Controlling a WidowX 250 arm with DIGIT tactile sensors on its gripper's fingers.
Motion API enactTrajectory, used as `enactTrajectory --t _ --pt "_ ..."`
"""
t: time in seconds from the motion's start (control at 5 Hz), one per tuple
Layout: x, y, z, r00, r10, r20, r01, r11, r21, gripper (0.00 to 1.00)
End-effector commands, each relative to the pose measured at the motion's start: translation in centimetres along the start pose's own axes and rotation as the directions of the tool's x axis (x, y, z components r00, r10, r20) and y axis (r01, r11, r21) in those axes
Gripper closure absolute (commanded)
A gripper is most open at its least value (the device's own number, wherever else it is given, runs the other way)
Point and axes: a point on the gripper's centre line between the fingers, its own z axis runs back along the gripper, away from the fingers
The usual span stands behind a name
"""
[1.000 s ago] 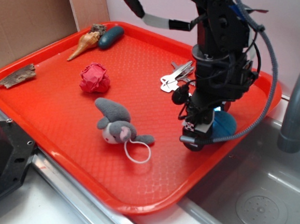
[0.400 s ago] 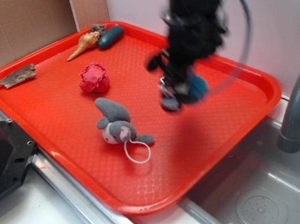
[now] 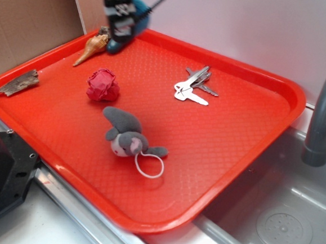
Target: Grab the blue ball.
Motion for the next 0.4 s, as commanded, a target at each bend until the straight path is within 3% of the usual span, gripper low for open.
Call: enactTrajectory --t 0.0,0.2 --pt "-3.16 1.15 2.55 0.879 0.476 -0.027 -0.477 0.876 -0.075 1.00" --pt "-2.49 0.24 2.93 0.774 0.633 -0.004 -0.631 0.772 -0.075 1.00"
